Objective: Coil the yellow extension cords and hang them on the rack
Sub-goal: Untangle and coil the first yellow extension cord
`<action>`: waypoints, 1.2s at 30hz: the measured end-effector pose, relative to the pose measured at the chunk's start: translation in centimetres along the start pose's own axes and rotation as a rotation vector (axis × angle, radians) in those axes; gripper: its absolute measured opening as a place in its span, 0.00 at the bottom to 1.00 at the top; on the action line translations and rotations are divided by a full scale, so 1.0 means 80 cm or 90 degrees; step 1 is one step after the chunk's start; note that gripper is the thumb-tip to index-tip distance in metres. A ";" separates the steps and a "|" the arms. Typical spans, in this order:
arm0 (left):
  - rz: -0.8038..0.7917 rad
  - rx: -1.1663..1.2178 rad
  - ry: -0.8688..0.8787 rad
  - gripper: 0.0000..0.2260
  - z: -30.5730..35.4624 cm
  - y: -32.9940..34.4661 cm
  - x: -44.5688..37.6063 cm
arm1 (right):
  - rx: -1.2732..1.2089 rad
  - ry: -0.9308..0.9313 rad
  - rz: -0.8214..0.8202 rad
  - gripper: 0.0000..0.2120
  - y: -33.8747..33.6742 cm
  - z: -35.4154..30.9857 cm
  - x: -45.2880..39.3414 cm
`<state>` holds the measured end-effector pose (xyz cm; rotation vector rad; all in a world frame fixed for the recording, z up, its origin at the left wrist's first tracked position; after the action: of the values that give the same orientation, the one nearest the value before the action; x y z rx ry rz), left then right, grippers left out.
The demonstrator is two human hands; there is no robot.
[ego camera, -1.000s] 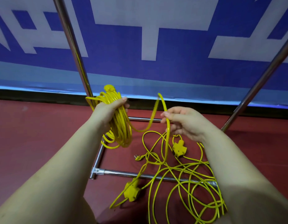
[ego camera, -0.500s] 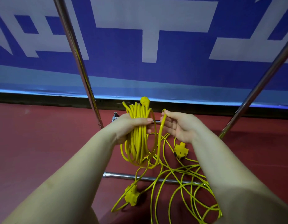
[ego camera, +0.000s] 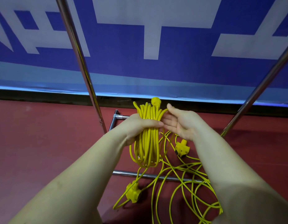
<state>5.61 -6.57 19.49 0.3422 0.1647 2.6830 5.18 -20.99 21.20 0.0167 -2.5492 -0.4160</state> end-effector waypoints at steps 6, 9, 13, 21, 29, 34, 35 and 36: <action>0.143 0.189 -0.056 0.07 0.003 -0.016 -0.009 | 0.553 -0.043 -0.104 0.14 0.002 0.013 0.015; 0.186 0.217 -0.065 0.09 0.004 -0.026 -0.009 | 0.713 -0.179 -0.116 0.04 0.003 0.019 0.014; 0.217 0.254 -0.053 0.10 0.004 -0.038 -0.010 | 0.727 -0.224 -0.082 0.06 0.006 0.018 0.013; 0.320 0.323 0.011 0.10 0.012 -0.054 -0.011 | 0.878 0.054 -0.188 0.08 -0.013 0.044 0.004; 0.370 0.288 0.144 0.06 0.016 -0.073 -0.011 | 0.626 0.019 -0.056 0.05 -0.037 0.015 0.000; 0.331 -0.083 0.162 0.07 0.020 -0.063 0.000 | 0.188 -0.004 0.040 0.07 -0.035 -0.011 0.011; 0.302 -0.132 0.153 0.07 0.020 -0.056 0.001 | 0.100 0.004 0.038 0.07 -0.032 -0.011 0.010; 0.270 -0.162 0.144 0.08 0.019 -0.048 0.003 | 0.025 0.012 0.035 0.08 -0.029 -0.012 0.009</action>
<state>7.32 -2.88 20.36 -0.0120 -0.2058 3.1096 4.87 -23.52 21.67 -0.0350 -2.5333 -0.3427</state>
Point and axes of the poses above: each hand's wrist, its own x-axis away from the middle knuckle, its own y-axis out of the palm, z = x × y, the point moved 2 cm from there along -x, towards the middle knuckle, and after that the axes turned 5 degrees about y, right-handed, at the moved point
